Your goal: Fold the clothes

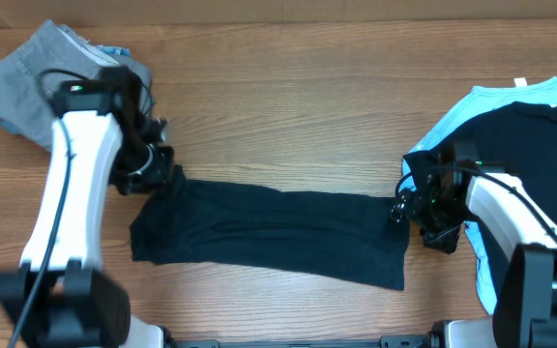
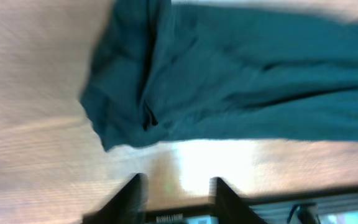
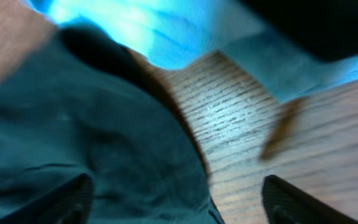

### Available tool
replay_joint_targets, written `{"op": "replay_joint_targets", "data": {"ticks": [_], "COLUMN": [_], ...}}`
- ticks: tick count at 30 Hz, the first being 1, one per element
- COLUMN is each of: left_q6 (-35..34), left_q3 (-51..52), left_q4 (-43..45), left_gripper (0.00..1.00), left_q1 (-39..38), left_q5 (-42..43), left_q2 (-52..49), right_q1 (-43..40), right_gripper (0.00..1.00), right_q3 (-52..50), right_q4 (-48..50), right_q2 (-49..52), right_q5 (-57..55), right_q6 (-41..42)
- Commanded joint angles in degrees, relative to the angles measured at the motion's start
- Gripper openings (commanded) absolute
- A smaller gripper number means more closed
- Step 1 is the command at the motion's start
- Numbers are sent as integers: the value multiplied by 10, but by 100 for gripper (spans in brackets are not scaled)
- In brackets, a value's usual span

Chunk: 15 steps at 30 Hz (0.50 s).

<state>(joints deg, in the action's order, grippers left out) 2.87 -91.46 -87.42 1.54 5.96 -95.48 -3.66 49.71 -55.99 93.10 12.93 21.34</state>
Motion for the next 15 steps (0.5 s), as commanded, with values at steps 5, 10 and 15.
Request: {"op": "replay_joint_targets", "data": {"ticks": [5,10,15], "left_q6": [-3,-13,-16], "left_q3": [-66,-68,-68], "left_q4": [-1,-2,-3], "left_gripper": [100,100,100], "left_q1": [3,3,3], "left_q5": [16,15,15], "left_q2": [127,155,157], "right_q1": [-1,0,-2], "right_gripper": [75,49,6], "right_q3": [-63,-100,-108], "right_q4": [55,103,112], "right_q2": [19,19,18], "right_q5": [70,122,149], "right_q6": [-47,-57,-77]}}
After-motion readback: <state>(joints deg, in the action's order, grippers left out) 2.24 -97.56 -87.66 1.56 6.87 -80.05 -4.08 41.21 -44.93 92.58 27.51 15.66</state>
